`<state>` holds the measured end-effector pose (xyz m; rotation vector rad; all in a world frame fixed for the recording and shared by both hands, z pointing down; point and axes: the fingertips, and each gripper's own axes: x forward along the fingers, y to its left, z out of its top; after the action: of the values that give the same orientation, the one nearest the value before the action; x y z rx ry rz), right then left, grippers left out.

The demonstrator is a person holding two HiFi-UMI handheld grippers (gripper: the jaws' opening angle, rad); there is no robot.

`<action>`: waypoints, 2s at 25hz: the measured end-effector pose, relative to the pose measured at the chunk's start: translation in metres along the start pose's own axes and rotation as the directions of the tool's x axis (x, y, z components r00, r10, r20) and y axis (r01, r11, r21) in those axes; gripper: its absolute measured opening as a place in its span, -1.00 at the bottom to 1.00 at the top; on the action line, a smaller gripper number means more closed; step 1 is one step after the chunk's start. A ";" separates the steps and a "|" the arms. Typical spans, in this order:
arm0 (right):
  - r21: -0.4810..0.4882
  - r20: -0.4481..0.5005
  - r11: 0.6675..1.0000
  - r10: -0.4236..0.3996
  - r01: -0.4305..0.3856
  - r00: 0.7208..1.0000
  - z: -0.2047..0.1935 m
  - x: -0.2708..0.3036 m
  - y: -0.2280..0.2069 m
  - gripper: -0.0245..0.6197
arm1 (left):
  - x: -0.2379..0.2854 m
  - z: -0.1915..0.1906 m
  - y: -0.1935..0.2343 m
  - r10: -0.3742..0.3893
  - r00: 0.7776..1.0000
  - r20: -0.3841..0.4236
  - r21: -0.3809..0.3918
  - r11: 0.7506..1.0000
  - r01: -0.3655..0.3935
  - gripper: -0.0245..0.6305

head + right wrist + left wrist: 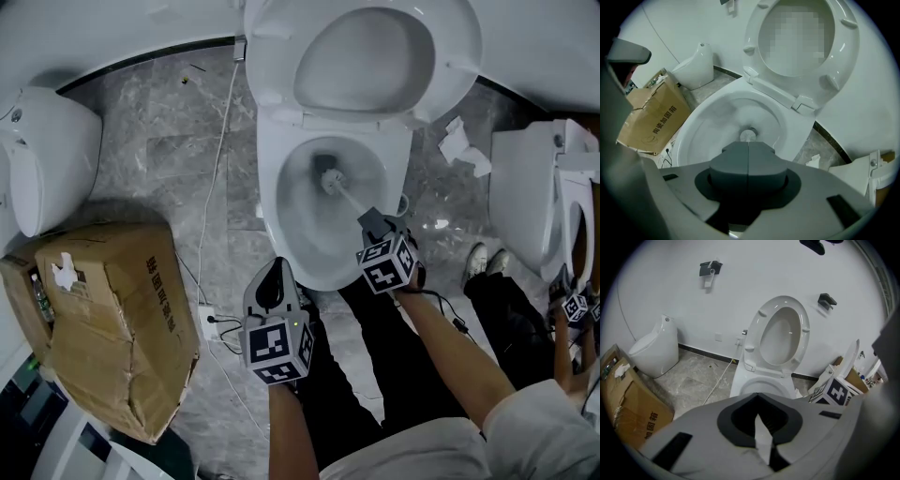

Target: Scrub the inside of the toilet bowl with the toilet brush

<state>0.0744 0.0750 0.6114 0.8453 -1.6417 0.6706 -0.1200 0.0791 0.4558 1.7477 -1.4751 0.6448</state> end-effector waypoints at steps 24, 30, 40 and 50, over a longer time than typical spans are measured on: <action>0.514 0.273 0.825 0.103 -0.235 0.957 0.034 0.008 -0.005 -0.39 | -0.013 -0.019 0.002 -0.091 0.996 0.002 0.045 0.995 0.091 -0.86; 0.498 0.253 0.856 0.007 -0.136 0.968 0.045 -0.008 -0.001 -0.39 | -0.034 -0.012 0.014 -0.097 0.995 -0.001 0.102 0.990 0.097 -0.86; 0.353 0.176 0.936 -0.071 0.004 0.982 0.024 -0.061 0.023 -0.39 | -0.032 -0.030 0.018 -0.136 0.988 -0.077 0.104 0.984 0.144 -0.86; 0.389 0.190 0.920 -0.127 0.044 0.974 -0.008 -0.134 0.033 -0.39 | -0.062 -0.008 -0.026 -0.204 0.976 -0.073 0.210 0.954 0.215 -0.86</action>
<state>0.0697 0.1252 0.4827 1.3035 -1.6750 0.8807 -0.1069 0.1244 0.4068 2.0064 -1.1995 0.7539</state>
